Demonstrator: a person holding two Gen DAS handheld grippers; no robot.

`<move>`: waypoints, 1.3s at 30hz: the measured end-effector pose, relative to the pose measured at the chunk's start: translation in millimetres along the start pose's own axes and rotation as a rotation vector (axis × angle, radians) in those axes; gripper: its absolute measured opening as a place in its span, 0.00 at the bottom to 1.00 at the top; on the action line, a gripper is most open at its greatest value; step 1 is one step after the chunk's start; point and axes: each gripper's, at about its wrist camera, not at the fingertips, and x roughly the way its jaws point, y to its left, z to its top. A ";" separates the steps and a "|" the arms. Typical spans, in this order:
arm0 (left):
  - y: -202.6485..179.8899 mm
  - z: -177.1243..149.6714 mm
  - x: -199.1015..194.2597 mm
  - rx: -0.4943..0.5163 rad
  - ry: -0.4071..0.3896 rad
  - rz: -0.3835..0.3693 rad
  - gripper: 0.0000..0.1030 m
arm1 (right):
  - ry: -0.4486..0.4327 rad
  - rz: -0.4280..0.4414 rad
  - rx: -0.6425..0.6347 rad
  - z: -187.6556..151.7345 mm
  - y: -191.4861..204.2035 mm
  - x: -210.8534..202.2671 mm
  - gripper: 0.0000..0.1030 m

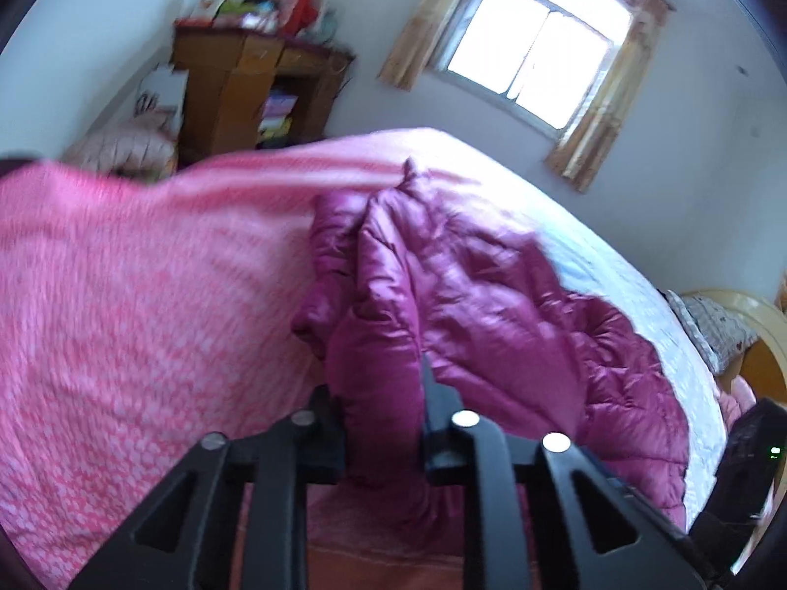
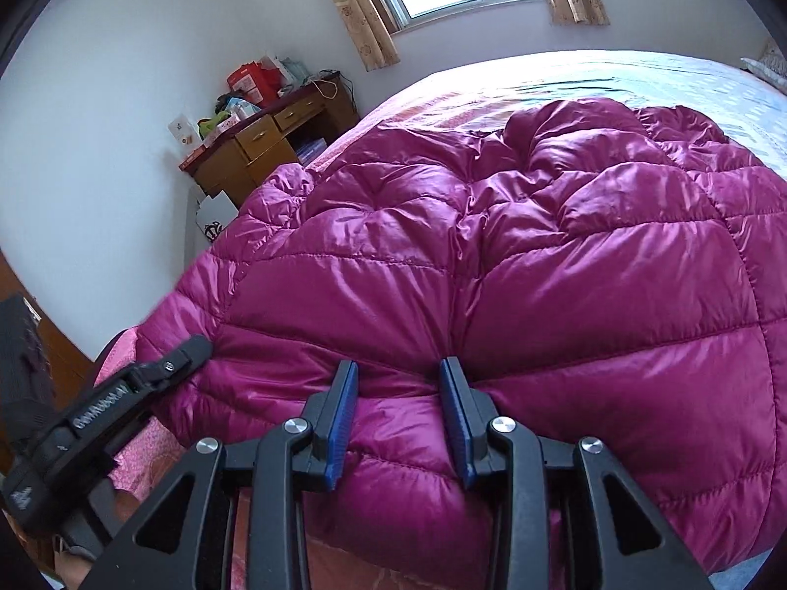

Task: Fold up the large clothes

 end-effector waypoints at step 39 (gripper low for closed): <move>-238.7 -122.3 -19.6 1.020 0.121 -0.373 0.14 | -0.302 0.105 0.399 10.6 -202.6 -192.6 0.53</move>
